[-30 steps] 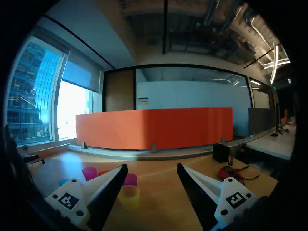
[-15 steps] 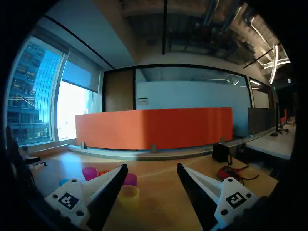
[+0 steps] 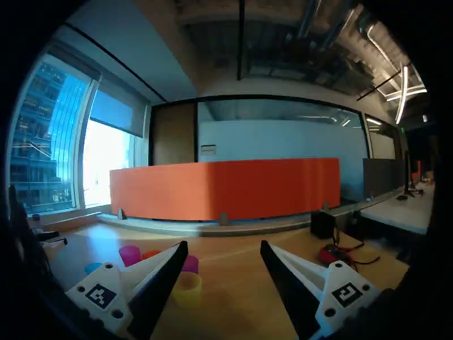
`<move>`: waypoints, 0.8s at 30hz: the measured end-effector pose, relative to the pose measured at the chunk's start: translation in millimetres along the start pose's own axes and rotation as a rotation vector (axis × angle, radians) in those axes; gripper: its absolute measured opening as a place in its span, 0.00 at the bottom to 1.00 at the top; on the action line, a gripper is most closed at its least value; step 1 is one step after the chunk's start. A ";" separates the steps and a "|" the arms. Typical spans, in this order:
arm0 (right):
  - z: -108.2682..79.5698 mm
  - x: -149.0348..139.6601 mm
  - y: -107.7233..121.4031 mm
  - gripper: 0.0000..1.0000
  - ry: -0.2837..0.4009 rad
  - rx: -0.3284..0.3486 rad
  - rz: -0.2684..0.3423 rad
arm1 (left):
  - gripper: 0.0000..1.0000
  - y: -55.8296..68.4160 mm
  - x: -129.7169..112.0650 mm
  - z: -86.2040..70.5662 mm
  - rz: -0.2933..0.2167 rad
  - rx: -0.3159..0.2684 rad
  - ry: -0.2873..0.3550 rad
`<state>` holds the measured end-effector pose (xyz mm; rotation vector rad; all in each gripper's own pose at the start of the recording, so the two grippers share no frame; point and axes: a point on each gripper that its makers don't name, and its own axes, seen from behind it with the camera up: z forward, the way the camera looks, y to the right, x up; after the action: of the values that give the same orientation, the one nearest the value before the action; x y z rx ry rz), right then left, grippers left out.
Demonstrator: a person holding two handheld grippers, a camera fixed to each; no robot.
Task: Pour water
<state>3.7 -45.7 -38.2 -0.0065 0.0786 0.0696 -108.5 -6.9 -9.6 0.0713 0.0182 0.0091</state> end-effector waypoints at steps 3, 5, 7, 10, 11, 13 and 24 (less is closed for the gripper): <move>0.2 1.2 2.9 0.99 0.007 -0.004 -0.008 | 0.99 0.0 -0.5 -0.1 0.001 0.000 -0.001; -0.2 2.7 5.5 0.99 0.016 -0.008 -0.012 | 0.99 0.1 -0.7 -0.5 0.001 0.000 0.000; -0.4 3.9 8.6 0.99 0.026 -0.013 -0.016 | 1.00 0.1 -0.6 -0.6 0.001 0.000 0.000; -0.3 3.8 14.5 0.99 0.041 -0.024 -0.026 | 1.00 -0.1 -0.4 -0.3 0.001 0.000 0.000; 0.0 2.9 16.6 0.99 0.045 -0.028 -0.030 | 1.00 -0.2 -0.4 -0.2 0.001 0.000 0.000; 1.0 0.8 21.1 0.99 0.051 -0.037 -0.036 | 1.00 -0.5 -0.4 -0.1 0.001 0.000 0.000; 11.4 -10.7 38.5 0.99 0.085 -0.079 -0.037 | 0.99 -1.5 0.1 -0.4 0.001 0.000 0.000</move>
<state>-8.7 -8.0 -26.1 -0.0898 0.1607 0.0357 -108.4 -8.3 -10.1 0.0715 0.0177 0.0101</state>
